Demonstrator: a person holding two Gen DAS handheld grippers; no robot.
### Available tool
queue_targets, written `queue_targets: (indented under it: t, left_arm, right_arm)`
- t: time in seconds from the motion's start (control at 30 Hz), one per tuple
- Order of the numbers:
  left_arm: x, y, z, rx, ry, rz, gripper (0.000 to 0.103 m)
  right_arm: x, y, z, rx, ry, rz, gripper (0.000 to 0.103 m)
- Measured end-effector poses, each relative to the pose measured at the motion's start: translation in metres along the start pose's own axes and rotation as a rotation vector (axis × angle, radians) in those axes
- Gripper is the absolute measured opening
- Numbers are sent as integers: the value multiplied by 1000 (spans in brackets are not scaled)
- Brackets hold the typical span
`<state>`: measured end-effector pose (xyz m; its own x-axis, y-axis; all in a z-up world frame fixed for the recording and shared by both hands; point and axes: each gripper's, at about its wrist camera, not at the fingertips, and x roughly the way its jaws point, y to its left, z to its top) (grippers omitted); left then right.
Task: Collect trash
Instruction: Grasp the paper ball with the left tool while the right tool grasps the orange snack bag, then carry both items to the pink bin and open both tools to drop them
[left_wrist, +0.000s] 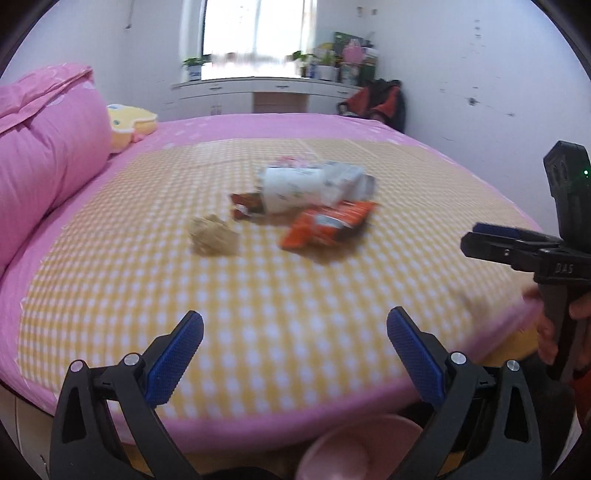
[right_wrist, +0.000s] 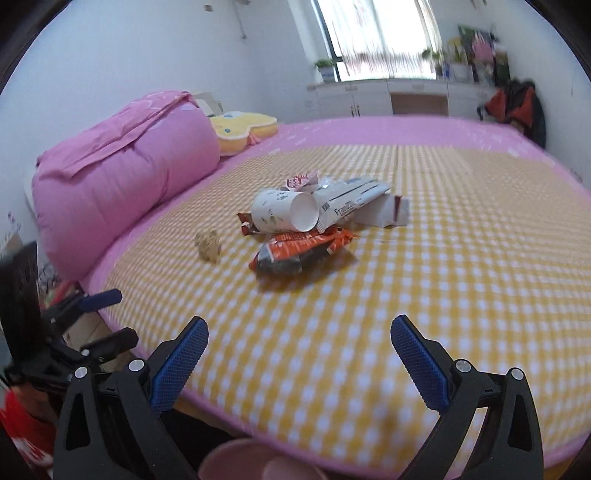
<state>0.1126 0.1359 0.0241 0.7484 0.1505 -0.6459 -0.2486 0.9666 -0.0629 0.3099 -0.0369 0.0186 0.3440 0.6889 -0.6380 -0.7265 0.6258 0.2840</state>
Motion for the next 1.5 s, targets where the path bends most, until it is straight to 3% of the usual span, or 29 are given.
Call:
queue_targets:
  t: [0.17,0.5,0.57,0.6,0.67,0.8,0.9,1.0,1.1,1.5]
  left_arm:
    - [34,35,31,-25,-29,128,99]
    - [117,68,62,-35,74,197,95]
    - [130,76,65,-57,90,191,91]
    - [134,78,66,-65,96,186,88]
    - [144,81,66,-77,117,177,78]
    - [159,86,67,-108,144,147,50]
    - [163,89,67,-117,142,146,34]
    - [161,92,67,-134,136,129,29]
    - [157,92,66,-140,137,122,27]
    - [114,71,60,-119,97,114,26]
  right_arm:
    - [59,-7,32,122,64,99,100]
    - [139,-20,54,272,138,112,100]
    - [146,-20,54,269,140,102,94]
    - [150,-20,54,267,145,99,85]
    - [153,-21,53,275,147,105,79]
    - [153,-24,53,284,137,115,61]
    - [154,-20,59,273,129,106,35]
    - [144,-21,58,288,115,124,21]
    - [137,-23,58,299,109,134,15]
    - [84,-19,49,269,54,133,7]
